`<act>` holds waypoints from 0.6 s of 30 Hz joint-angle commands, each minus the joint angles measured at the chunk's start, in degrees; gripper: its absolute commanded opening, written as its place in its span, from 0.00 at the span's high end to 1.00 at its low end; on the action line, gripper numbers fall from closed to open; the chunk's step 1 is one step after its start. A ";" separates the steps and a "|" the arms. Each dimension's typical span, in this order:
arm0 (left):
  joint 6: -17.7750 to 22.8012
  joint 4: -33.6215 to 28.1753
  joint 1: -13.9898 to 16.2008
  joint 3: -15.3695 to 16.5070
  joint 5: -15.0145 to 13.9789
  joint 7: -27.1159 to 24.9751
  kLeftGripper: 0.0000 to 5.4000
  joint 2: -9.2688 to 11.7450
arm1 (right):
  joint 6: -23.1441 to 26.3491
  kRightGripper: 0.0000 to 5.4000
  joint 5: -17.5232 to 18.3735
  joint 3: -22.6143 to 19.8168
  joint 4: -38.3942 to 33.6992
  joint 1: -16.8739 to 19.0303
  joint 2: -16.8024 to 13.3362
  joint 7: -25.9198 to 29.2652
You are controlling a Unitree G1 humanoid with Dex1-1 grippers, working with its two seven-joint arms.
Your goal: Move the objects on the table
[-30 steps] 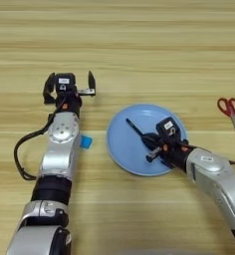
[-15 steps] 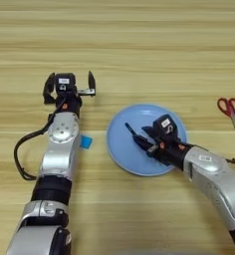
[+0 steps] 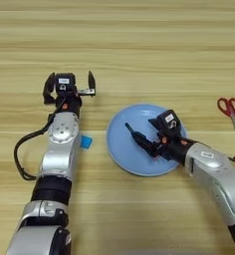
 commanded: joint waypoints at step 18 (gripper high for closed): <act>0.74 -0.52 0.41 -0.31 0.00 0.31 0.00 -0.04 | -0.41 0.01 0.03 -5.51 10.59 -4.27 1.78 -1.66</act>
